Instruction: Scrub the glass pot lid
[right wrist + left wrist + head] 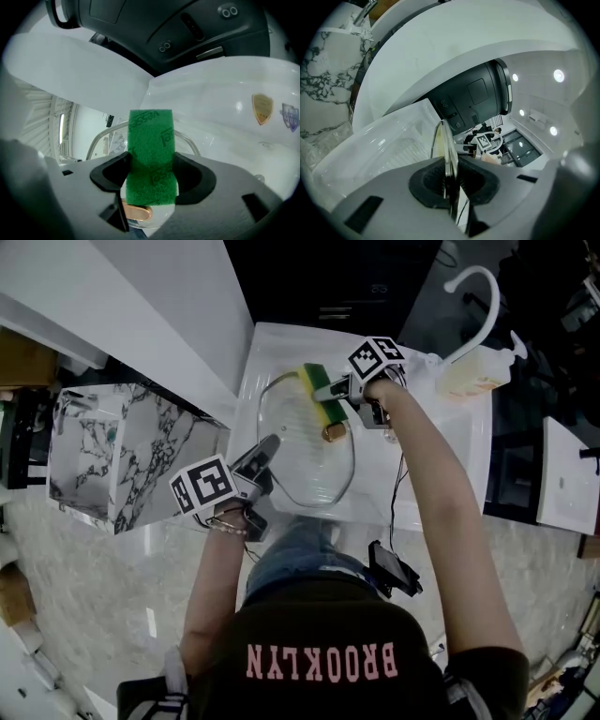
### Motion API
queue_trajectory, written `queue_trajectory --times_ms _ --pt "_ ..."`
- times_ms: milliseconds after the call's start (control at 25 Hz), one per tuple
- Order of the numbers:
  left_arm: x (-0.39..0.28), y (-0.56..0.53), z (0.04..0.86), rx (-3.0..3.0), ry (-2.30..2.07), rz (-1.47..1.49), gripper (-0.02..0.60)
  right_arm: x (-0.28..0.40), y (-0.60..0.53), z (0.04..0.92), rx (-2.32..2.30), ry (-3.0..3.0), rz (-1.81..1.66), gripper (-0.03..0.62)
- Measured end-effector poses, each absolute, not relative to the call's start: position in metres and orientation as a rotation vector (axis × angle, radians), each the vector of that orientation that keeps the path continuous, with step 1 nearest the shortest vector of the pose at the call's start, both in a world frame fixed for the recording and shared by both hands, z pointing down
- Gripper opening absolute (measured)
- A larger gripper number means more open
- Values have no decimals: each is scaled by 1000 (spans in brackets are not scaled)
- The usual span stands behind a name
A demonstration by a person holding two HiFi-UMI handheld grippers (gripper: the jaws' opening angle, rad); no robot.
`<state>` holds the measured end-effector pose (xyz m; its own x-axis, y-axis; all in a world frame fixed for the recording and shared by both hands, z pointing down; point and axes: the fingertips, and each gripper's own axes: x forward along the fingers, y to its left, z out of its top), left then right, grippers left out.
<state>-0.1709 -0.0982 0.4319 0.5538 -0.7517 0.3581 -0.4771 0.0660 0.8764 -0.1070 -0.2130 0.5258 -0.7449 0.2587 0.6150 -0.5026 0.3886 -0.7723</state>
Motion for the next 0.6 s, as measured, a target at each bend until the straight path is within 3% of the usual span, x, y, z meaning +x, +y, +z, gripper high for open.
queue_trajectory --times_ms 600 --pt "-172 -100 432 1587 -1091 -279 29 -53 -207 576 425 -1905 1801 281"
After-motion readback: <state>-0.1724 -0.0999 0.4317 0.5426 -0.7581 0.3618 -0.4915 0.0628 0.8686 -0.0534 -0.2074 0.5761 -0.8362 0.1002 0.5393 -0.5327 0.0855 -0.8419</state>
